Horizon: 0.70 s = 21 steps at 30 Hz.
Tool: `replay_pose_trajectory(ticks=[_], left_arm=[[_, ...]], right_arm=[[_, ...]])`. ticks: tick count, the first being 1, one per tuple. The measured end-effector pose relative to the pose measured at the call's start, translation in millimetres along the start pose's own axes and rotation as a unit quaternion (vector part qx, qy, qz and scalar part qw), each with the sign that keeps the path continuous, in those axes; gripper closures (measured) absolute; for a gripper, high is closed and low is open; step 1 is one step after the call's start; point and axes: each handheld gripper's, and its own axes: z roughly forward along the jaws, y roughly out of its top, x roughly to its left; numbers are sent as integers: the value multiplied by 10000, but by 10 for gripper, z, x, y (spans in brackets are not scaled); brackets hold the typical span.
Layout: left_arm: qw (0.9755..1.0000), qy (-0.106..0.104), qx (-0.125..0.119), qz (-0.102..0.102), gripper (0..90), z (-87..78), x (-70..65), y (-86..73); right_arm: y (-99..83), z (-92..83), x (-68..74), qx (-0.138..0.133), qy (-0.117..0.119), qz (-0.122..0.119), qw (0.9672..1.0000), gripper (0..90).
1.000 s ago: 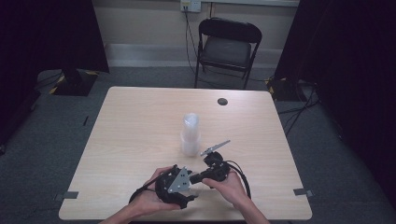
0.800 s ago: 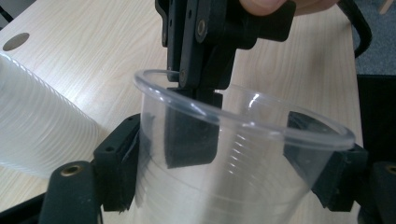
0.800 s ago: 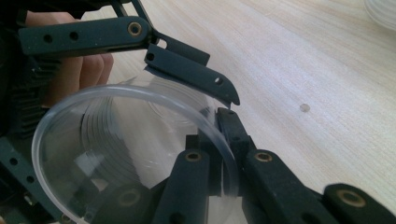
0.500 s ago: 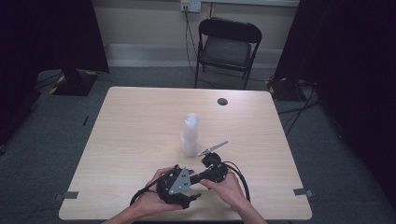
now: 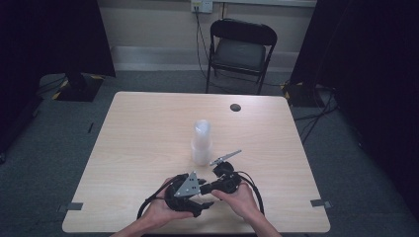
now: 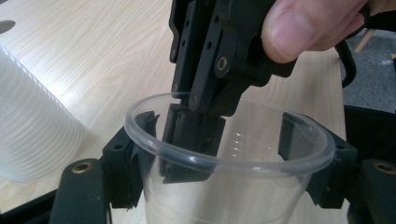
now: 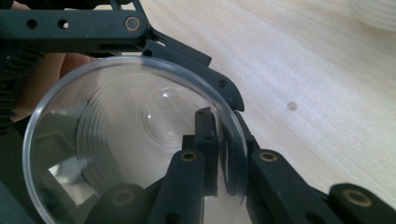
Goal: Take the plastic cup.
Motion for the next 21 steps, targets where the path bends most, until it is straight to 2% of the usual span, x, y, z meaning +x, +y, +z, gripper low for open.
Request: replay_pose_trajectory(ticks=[3,8,10,18,20,21], left_arm=[[9998,135,-77,135,282,8,-24,3],[9995,229,-167,159,292,13,-22,-1],[9994,235,-236,82,299,11,-15,-5],[9991,344,-257,61,300,-17,19,-20],[9986,353,-390,-82,300,-25,25,-33],[9983,387,-419,-90,300,-35,36,-39]], right_arm=[[1,-18,-5,-84,-15,-5,10000,853],[1,-52,-6,-168,-56,-40,9998,820],[1,-70,-5,-233,-51,-56,9997,810],[8,-124,-5,-391,-71,-60,9992,763],[9,-139,-5,-449,-84,-55,9989,738],[9,-146,-4,-487,-93,-64,9987,722]])
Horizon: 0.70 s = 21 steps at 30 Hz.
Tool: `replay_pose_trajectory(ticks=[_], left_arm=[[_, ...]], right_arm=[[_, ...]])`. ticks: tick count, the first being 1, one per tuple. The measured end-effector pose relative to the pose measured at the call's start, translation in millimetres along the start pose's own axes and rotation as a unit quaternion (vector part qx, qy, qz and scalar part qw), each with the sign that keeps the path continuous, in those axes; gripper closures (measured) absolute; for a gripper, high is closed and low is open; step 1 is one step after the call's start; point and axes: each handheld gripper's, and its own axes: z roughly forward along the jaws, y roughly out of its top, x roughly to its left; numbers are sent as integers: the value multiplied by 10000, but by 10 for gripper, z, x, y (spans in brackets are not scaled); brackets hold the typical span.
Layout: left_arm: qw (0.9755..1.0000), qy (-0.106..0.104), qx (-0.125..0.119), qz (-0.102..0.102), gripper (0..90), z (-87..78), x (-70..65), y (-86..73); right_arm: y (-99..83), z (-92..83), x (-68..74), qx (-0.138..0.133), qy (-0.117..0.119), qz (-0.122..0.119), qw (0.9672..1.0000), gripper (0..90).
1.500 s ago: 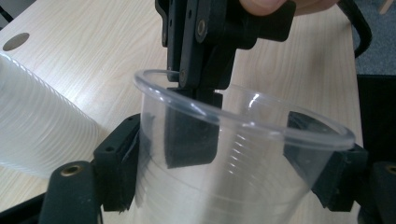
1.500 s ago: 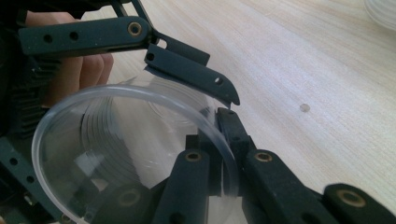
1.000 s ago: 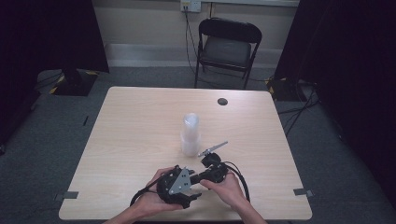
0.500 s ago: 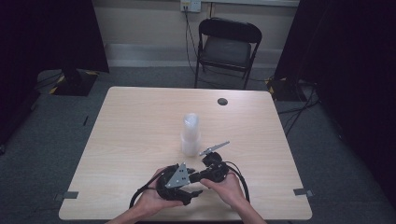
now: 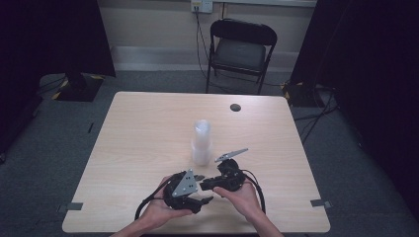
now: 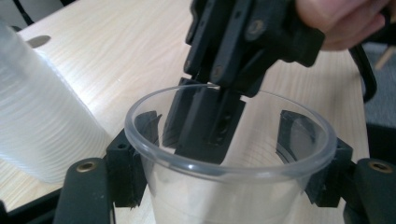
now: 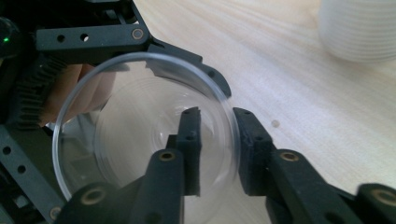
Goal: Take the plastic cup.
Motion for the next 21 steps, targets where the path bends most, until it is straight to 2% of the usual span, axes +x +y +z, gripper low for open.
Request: replay_pose_trajectory(ticks=[4,9,12,13,15,16,21], left_arm=[[9995,73,-239,-196,310,-19,29,-15],[9992,98,-267,-286,310,-19,45,-26],[9983,49,-360,-452,308,-30,67,-38],[9983,49,-360,-452,309,-30,67,-38],[9971,96,-459,-603,309,-46,78,-44],[9968,103,-491,-617,310,-65,90,-48],[9964,195,-469,-676,310,-90,131,-69]], right_arm=[[3,-28,-2,-124,-96,-88,9998,699],[10,-46,-6,-269,-159,-130,9994,668],[16,-66,-3,-403,-185,-200,9988,632],[16,-66,-3,-403,-185,-200,9988,632],[35,-99,-5,-515,-153,-224,9983,620],[55,-136,5,-646,-169,-283,9974,614],[60,-205,8,-846,-220,-330,9956,619]])
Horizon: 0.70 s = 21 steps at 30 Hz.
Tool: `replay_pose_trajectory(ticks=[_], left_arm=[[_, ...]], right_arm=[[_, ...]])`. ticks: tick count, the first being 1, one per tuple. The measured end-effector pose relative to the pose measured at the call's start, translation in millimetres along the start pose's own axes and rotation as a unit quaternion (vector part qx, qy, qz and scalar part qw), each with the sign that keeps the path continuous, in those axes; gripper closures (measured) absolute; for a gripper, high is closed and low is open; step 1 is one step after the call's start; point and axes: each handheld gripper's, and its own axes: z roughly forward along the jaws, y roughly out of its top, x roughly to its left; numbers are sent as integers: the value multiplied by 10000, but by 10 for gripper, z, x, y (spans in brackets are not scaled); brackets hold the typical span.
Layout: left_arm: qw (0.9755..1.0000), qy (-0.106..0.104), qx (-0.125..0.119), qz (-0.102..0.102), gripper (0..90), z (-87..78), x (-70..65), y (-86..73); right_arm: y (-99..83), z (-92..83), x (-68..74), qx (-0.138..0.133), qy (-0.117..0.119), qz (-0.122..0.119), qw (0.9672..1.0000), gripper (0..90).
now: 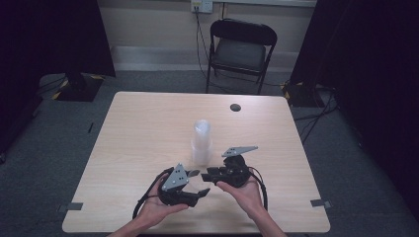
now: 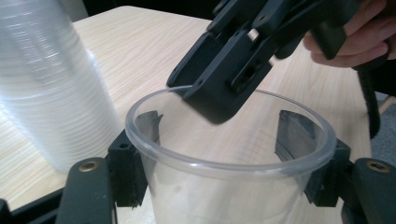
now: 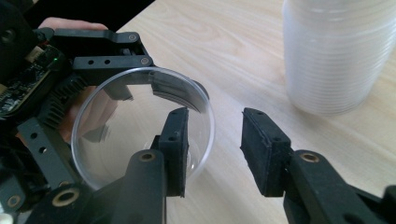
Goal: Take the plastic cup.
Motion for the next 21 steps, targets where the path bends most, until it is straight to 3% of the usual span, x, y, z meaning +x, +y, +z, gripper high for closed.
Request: replay_pose_trajectory(ticks=[3,8,17,21], left_arm=[[9999,26,-56,-160,309,-26,9,-5],[9999,87,-65,-123,309,-72,28,-12],[9992,211,-72,-335,311,-110,99,-16],[9991,276,-79,-310,311,-135,97,-12]], right_arm=[[0,-14,-1,-95,-22,-63,9999,634],[8,-16,36,-216,17,-218,9995,648],[15,-81,72,-360,2,-323,9988,656],[28,-145,74,-530,-43,-386,9978,669]])
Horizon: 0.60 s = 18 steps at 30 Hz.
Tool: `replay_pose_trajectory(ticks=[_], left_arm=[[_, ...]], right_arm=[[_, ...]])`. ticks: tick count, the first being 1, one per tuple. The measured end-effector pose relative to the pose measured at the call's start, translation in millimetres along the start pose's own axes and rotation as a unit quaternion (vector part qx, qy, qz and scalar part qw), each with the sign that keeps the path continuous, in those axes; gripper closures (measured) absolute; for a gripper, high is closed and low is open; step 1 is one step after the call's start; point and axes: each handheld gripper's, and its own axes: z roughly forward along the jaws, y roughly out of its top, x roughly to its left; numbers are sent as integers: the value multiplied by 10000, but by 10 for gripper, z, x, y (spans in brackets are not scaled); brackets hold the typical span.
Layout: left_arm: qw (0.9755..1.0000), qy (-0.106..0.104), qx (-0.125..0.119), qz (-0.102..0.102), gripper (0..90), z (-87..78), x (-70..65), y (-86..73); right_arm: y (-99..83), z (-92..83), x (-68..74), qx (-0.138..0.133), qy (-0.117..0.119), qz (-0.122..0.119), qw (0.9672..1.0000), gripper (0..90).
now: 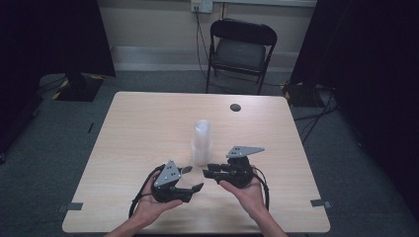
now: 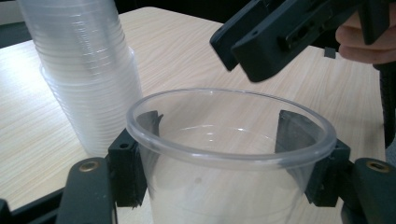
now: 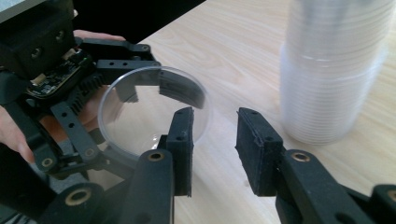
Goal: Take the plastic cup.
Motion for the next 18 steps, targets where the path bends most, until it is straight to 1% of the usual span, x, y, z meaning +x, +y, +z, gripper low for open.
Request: replay_pose_trajectory(ticks=[2,3,5,6,8,9,10,12,14,15,18], left_arm=[[9999,112,0,-75,306,-14,30,-5],[9999,117,-36,-120,306,-17,48,-5],[9997,166,-69,-153,306,-36,83,0],[9997,166,-69,-153,306,-36,83,0],[9996,154,-112,-216,306,-81,126,15],[9996,154,-112,-216,306,-81,126,15],[9993,237,-168,-236,306,-134,164,31],[9988,251,-208,-360,306,-170,206,30],[9984,284,-245,-434,306,-188,243,26],[9984,284,-245,-434,307,-188,243,26],[9966,461,-327,-598,307,-222,308,18]], right_arm=[[5,-24,-11,-58,-19,16,10000,669],[8,-38,-24,-76,-15,24,10000,668],[11,-64,-44,-108,-96,38,9999,669],[12,-75,-55,-132,-108,54,9998,669],[16,-99,-74,-153,-224,38,9996,669],[16,-99,-74,-153,-224,38,9996,669],[13,-130,-105,-206,-278,76,9994,670],[11,-148,-128,-211,-325,83,9992,668],[9,-161,-151,-218,-372,86,9990,668],[6,-165,-161,-212,-410,92,9989,668],[-14,-170,-192,-210,-463,130,9986,668]])
